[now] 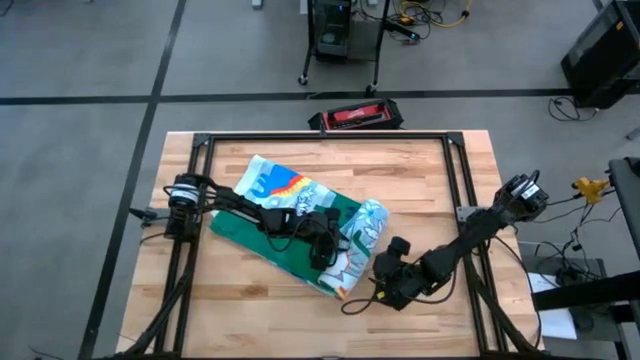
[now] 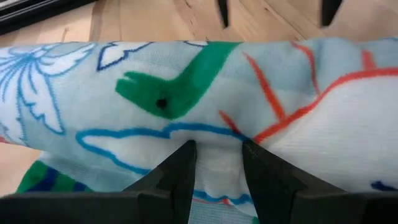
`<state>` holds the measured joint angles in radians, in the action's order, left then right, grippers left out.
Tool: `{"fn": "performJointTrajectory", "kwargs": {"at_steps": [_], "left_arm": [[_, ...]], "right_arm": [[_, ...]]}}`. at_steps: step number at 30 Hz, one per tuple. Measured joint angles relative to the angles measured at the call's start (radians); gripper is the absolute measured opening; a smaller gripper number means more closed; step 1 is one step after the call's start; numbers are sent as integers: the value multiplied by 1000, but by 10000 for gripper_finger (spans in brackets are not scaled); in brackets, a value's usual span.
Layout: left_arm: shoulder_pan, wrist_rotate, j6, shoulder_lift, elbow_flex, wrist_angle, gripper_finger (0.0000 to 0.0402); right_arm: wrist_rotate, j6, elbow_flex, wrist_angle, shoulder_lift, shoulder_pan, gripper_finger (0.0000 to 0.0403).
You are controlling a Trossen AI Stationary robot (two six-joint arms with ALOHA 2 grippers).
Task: Roll towel
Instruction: Roll the green towel
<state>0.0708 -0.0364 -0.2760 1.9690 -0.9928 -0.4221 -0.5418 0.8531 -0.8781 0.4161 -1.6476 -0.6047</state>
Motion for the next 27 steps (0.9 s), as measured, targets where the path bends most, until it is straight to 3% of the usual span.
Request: {"fn": "performJointTrajectory", "kwargs": {"at_steps": [6, 21, 27], "left_arm": [[-2, 2, -3, -2, 0, 43, 121], [-11, 2, -70, -3, 0, 88, 121], [-15, 0, -78, -3, 0, 105, 121]], "right_arm": [[78, -13, 56, -95, -32, 55, 310], [5, -147, 49, -199, -43, 130, 310], [142, -134, 72, -192, -64, 137, 317]]}}
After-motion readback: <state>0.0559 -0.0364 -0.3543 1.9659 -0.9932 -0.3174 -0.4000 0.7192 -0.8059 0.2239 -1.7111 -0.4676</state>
